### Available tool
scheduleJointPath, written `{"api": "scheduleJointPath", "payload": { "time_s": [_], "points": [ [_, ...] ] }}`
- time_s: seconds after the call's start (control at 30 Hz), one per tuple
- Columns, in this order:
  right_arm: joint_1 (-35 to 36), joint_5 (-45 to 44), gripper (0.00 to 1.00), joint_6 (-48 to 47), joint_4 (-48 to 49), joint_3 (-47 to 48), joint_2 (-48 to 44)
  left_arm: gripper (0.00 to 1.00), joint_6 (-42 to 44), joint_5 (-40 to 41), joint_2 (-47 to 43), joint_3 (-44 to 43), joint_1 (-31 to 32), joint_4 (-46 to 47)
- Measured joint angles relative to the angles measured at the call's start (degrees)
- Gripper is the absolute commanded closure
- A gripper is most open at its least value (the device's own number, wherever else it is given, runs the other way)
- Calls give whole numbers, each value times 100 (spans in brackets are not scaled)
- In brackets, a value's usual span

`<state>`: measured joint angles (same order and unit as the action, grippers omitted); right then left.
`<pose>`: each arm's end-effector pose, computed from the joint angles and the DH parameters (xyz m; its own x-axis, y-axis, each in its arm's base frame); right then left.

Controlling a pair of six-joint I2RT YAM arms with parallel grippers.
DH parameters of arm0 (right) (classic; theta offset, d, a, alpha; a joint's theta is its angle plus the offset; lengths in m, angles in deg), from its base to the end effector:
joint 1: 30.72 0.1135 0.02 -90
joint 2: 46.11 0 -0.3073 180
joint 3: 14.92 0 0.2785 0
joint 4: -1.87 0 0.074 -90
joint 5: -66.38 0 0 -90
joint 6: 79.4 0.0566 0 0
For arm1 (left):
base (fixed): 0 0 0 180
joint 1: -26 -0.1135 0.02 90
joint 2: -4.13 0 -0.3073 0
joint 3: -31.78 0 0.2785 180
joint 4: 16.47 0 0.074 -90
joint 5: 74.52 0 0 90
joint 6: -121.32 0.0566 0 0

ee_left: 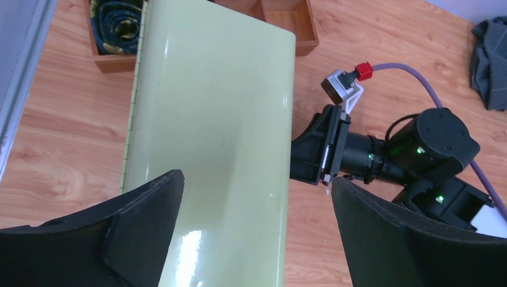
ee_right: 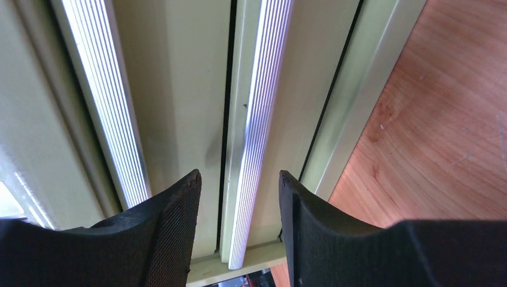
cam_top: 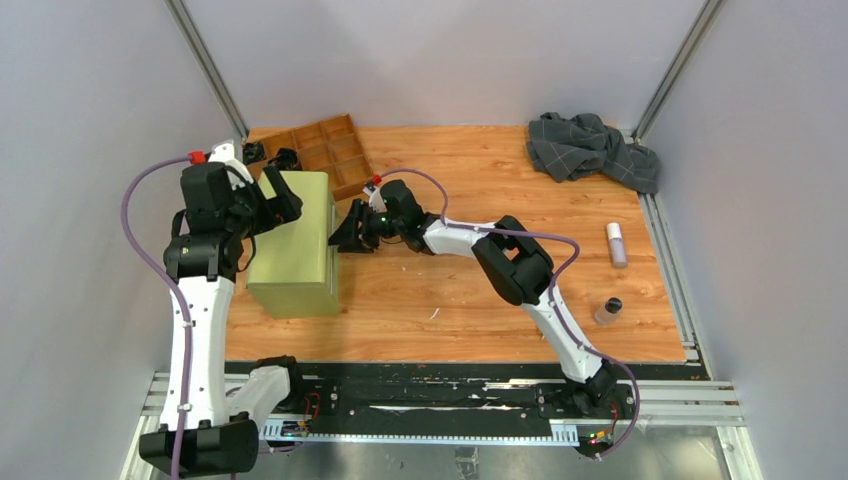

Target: Organize the makeup

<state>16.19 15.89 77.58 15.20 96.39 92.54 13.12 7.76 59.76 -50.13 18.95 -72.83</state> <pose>0.3920 0.4717 0.1601 -0.9713 0.0011 -0.2377 -0.2330 0.1925 0.9532 0.2082 0.0181 0.4253 -0.4706 -0.3701 -0.8010 -0.1613 0.9286 -0.3342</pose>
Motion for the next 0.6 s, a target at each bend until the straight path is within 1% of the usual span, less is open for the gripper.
{"api": "scheduleJointPath", "payload": {
  "time_s": [0.17, 0.3, 0.43, 0.5, 0.6],
  "points": [
    [0, 48, 56, 140, 131, 101, 153, 2, -2, 138, 146, 20, 256, -181],
    [0, 142, 63, 509, 658, 114, 328, 2, -4, 184, 267, 85, 378, -269],
    [0, 168, 69, 697, 898, 116, 461, 2, -13, 199, 280, 87, 444, -284],
    [0, 188, 75, 776, 986, 116, 511, 2, -26, 197, 280, 87, 463, -284],
    [0, 223, 96, 857, 1043, 116, 529, 2, -44, 199, 282, 87, 474, -289]
  ]
}}
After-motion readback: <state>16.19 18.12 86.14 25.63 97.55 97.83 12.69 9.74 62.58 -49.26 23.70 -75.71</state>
